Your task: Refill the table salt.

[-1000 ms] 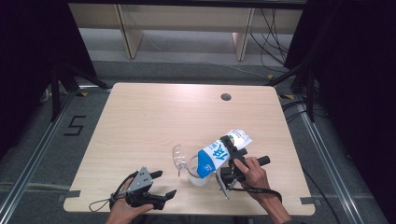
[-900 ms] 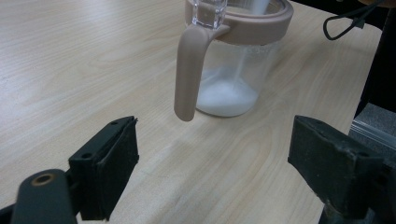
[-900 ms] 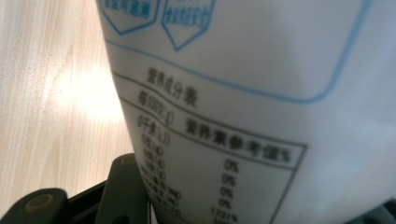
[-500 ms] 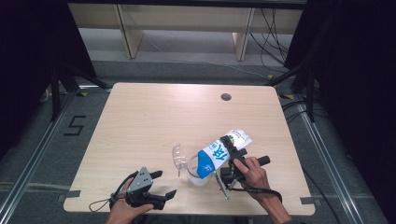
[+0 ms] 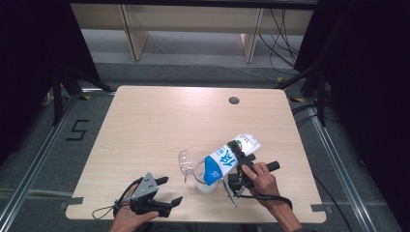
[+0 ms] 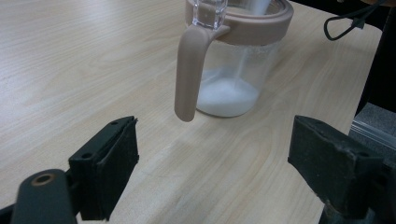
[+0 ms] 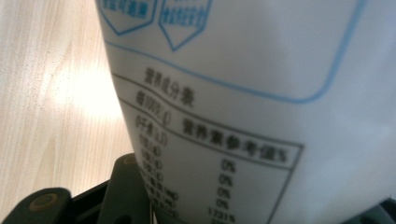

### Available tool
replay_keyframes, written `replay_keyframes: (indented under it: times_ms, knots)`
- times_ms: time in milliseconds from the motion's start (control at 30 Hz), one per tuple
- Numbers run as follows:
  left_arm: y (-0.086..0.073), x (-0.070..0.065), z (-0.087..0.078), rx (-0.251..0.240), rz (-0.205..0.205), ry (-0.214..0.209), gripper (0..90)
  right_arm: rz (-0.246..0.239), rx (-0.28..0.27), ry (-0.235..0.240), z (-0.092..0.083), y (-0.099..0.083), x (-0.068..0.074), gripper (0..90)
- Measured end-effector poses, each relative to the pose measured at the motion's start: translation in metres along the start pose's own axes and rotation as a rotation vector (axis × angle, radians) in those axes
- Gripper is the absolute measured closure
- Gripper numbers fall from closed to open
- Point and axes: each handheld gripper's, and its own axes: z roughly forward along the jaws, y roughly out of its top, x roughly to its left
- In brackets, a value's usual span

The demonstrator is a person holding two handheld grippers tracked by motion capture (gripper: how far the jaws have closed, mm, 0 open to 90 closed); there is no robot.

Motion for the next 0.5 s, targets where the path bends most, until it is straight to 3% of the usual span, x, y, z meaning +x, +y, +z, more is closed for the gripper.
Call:
replay_keyframes:
  times_ms: [33,133,200,300,333,433,467,500]
  knots:
    - [0.0000,-0.0001,0.0000,-0.001,-0.002,-0.001,15.2,-0.047,-0.010,-0.007,0.0004,0.0006,-0.0036,54.0]
    - [0.0000,-0.0002,0.0000,-0.001,-0.002,-0.002,15.2,-0.013,-0.006,-0.004,0.0002,0.0008,-0.0008,54.3]
    - [0.0001,0.0001,-0.0001,0.002,0.001,0.001,15.3,-0.048,0.008,0.008,-0.0014,0.0011,-0.0029,54.4]
    - [0.0000,-0.0003,0.0001,-0.004,-0.005,-0.002,15.2,-0.045,0.008,0.009,-0.0013,0.0016,-0.0023,54.5]
    - [0.0000,-0.0003,0.0000,-0.004,-0.006,-0.002,15.2,0.006,-0.010,0.001,0.0005,0.0005,0.0019,54.6]
    - [0.0000,-0.0002,0.0001,-0.003,-0.004,-0.002,15.2,0.038,0.020,0.018,-0.0014,0.0007,0.0043,55.0]
    - [0.0000,-0.0003,0.0002,-0.003,-0.004,-0.002,15.2,0.002,-0.007,0.004,0.0003,0.0005,0.0016,55.1]
    - [0.0000,0.0000,0.0000,0.000,-0.001,0.001,15.2,0.013,0.005,0.003,-0.0005,0.0010,0.0026,55.1]
